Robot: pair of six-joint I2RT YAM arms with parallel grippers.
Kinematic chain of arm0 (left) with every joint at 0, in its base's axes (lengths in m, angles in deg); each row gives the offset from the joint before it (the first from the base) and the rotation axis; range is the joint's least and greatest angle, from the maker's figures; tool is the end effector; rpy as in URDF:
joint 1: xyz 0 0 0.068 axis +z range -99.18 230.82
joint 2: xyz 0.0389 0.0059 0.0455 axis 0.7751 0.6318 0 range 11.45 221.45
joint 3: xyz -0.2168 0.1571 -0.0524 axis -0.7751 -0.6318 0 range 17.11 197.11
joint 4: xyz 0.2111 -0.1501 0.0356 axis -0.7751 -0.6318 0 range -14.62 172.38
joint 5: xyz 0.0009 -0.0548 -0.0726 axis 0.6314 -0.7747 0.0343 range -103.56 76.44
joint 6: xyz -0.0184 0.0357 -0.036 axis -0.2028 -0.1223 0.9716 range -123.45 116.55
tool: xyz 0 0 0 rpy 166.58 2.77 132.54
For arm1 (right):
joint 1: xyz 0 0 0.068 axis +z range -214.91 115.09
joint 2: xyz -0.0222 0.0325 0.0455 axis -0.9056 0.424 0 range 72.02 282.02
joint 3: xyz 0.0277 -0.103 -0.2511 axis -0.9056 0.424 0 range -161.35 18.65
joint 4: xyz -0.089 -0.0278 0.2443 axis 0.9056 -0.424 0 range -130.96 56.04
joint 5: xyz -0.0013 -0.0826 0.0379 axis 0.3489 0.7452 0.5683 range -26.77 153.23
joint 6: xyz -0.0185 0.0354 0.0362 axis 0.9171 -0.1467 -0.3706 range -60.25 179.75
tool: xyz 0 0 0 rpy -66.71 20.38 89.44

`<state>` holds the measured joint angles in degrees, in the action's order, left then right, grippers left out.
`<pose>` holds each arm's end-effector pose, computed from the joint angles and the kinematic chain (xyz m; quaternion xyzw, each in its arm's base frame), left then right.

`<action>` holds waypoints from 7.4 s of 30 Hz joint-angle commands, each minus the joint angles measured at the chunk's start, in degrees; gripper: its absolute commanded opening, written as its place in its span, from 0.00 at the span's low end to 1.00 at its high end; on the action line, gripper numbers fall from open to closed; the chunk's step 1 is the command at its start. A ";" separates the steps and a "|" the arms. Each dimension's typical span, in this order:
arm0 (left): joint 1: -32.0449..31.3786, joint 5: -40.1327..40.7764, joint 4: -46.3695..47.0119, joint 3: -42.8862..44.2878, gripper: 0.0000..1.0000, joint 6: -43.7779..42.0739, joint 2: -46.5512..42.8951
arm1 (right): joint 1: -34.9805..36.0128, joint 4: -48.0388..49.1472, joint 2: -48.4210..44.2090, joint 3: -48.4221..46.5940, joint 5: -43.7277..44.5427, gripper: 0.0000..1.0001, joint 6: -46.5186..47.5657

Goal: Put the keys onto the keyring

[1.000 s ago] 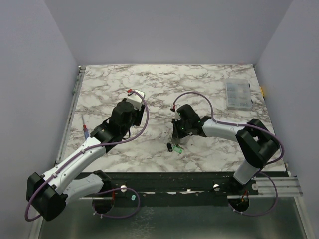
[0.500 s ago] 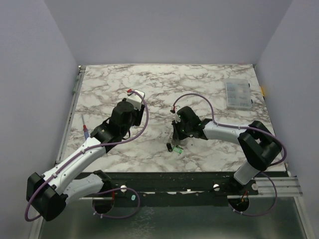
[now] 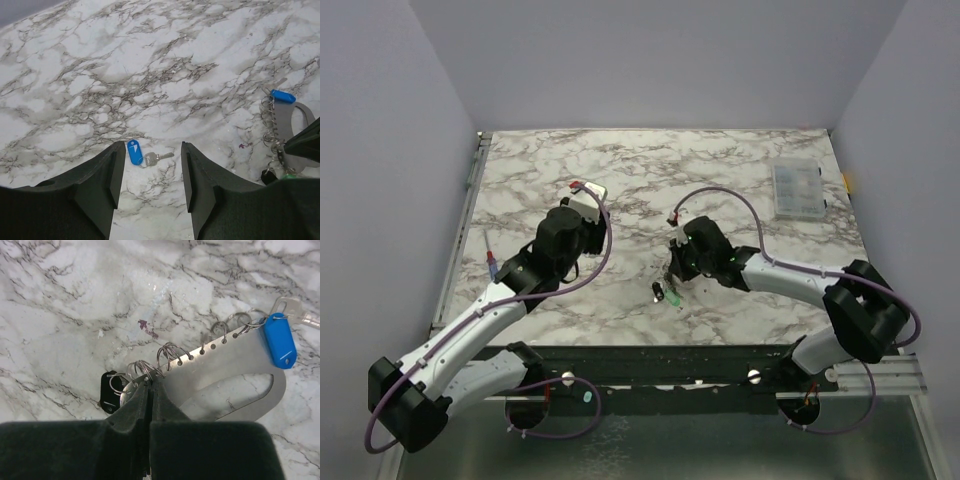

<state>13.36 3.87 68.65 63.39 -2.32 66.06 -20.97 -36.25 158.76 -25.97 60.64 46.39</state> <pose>0.1798 -0.1244 0.3121 0.1751 0.8053 -0.0639 0.5628 0.2187 0.2131 0.1806 -0.2515 0.8867 0.2040 0.3300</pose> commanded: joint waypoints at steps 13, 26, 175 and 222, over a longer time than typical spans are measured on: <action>0.16 -9.26 3.82 -1.87 0.59 -0.85 -4.58 | 0.59 9.15 -14.00 4.85 2.94 0.01 2.84; 0.10 -28.70 8.38 -4.24 0.64 -2.33 -9.02 | 0.59 8.20 -18.92 3.77 -1.17 0.01 7.04; 0.17 12.09 7.50 -5.53 0.68 -1.49 -13.53 | 10.20 0.51 19.16 -17.39 18.38 0.11 17.59; 0.18 12.10 7.50 -5.63 0.68 -1.57 -13.42 | 6.85 -8.19 20.38 -21.76 8.13 0.34 -0.16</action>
<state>13.36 14.60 76.30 58.54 -3.92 52.84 -14.19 -44.16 178.56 -47.06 70.80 46.95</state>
